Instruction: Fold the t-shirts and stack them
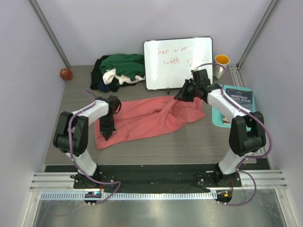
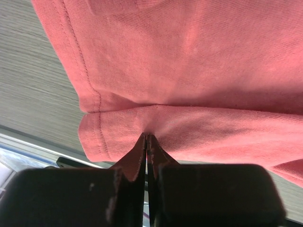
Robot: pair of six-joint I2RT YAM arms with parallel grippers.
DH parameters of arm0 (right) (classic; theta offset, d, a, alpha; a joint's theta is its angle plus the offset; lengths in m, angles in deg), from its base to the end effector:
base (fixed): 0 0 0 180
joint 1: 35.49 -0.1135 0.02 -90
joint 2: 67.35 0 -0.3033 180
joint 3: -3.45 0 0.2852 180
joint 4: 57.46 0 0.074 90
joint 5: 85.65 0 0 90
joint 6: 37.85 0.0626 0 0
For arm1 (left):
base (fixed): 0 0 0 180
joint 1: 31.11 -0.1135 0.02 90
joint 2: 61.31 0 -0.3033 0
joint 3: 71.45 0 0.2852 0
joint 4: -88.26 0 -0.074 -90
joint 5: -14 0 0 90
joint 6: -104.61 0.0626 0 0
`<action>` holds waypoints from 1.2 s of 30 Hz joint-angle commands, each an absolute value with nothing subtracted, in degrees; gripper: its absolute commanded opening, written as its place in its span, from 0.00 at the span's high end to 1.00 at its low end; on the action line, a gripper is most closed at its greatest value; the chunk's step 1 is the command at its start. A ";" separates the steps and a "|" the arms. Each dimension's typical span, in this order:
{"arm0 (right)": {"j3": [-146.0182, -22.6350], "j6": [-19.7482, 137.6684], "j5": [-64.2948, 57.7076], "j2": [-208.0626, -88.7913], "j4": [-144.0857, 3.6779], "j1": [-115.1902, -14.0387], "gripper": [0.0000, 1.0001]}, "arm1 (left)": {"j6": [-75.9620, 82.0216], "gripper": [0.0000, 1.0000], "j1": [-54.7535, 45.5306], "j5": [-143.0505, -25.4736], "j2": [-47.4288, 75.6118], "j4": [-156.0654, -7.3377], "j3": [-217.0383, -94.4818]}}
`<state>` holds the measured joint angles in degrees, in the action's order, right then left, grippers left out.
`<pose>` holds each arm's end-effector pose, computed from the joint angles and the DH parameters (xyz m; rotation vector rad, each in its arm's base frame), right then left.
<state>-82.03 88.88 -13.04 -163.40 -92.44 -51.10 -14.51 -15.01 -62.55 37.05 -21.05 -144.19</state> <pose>0.4052 0.1326 0.2673 0.2999 2.4477 0.7813 0.2985 -0.0710 0.1562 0.3319 -3.0866 -0.4037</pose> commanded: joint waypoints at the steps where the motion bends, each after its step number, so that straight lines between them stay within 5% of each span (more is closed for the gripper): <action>1: -82.61 88.27 -13.23 -161.66 -91.32 -50.78 0.99 | -14.92 1.00 -14.94 -60.98 35.64 -20.45 -144.41; 16: -81.64 88.36 -10.59 -156.03 -91.76 -50.78 0.99 | -16.86 1.00 -14.94 -50.69 29.12 -17.64 -146.70; 17: -81.82 88.44 -10.68 -156.03 -91.93 -50.78 0.99 | -16.77 0.92 -14.94 -51.30 29.91 -17.46 -146.52; 18: -81.73 88.27 -10.77 -156.20 -92.02 -50.78 0.99 | -16.42 0.64 -14.94 -52.43 30.87 -17.63 -146.17; 19: -81.64 88.18 -11.12 -156.38 -92.02 -50.78 0.99 | -16.33 0.52 -14.94 -53.58 31.32 -17.98 -146.00; 21: -81.73 88.09 -11.47 -156.56 -92.28 -50.69 0.98 | -16.07 0.40 -14.94 -56.13 31.76 -18.60 -145.21; 24: -81.64 87.83 -11.65 -156.82 -92.28 -50.78 0.97 | -15.71 0.34 -14.94 -56.31 32.98 -18.69 -145.38; 36: -81.99 86.95 -13.67 -156.82 -92.20 -50.34 0.98 | -15.36 0.48 -15.03 -57.63 39.14 -20.53 -144.59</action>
